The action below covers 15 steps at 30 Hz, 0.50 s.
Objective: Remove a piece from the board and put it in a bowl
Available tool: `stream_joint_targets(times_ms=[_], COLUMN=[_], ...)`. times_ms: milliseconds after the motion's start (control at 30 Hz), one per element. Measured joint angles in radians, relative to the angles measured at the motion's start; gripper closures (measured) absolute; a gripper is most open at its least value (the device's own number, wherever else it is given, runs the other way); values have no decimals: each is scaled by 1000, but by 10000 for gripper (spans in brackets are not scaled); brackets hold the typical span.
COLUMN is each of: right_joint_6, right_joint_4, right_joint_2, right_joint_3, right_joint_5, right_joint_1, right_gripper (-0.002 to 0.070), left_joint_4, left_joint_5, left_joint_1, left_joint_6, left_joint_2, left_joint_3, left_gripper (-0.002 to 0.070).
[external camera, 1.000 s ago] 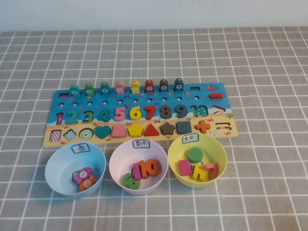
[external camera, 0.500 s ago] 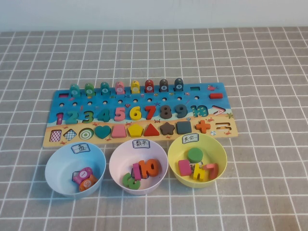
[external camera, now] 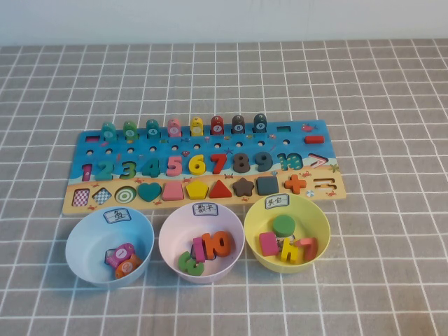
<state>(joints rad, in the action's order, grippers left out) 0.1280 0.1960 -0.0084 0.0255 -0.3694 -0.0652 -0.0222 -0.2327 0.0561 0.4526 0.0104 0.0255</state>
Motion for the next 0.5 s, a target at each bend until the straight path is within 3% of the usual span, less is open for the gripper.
stream_joint_targets(times_ms=[367, 500], right_joint_6=[0, 0], right_joint_4=[0, 0], right_joint_2=[0, 0], right_joint_3=[0, 0], right_joint_5=[0, 0], right_joint_1=[0, 0], right_gripper=[694, 694], left_joint_4=[-30, -30], left_joint_5=[94, -31], left_joint_1=[0, 0], left_joint_6=[95, 104], left_joint_2=[0, -44], left_joint_3=[0, -95], left_gripper=[680, 680])
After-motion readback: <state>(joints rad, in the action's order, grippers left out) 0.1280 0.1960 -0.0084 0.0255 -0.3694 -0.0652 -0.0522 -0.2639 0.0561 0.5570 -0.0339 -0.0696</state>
